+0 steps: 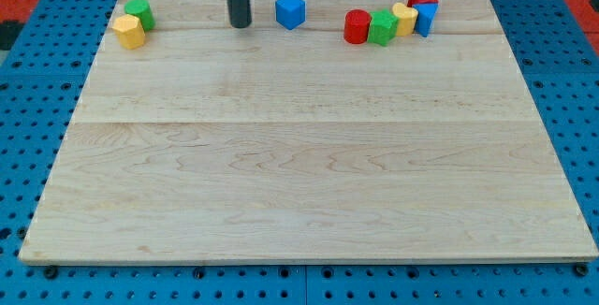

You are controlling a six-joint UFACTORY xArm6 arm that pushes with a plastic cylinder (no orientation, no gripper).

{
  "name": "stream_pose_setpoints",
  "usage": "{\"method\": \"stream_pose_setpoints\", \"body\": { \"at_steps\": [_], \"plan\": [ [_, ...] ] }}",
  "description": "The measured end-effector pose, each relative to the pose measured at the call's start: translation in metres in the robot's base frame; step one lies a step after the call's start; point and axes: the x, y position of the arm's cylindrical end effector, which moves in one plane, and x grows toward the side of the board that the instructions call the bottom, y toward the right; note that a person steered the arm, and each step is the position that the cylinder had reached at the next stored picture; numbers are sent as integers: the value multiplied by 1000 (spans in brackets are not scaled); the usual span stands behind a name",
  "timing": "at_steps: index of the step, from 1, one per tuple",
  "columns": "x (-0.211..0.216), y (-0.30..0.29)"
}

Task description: Place the yellow hexagon at the top center of the board

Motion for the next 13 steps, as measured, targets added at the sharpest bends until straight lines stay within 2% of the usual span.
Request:
{"method": "stream_pose_setpoints", "body": {
  "at_steps": [1, 2, 3, 4, 5, 6, 7, 8, 9, 11, 12, 13],
  "plan": [
    [-21, 53],
    [-18, 129],
    [5, 100],
    [89, 39],
    [84, -102],
    [68, -203],
    [58, -209],
    [19, -135],
    [16, -17],
    [54, -12],
    [61, 41],
    [98, 23]
  ]
}}
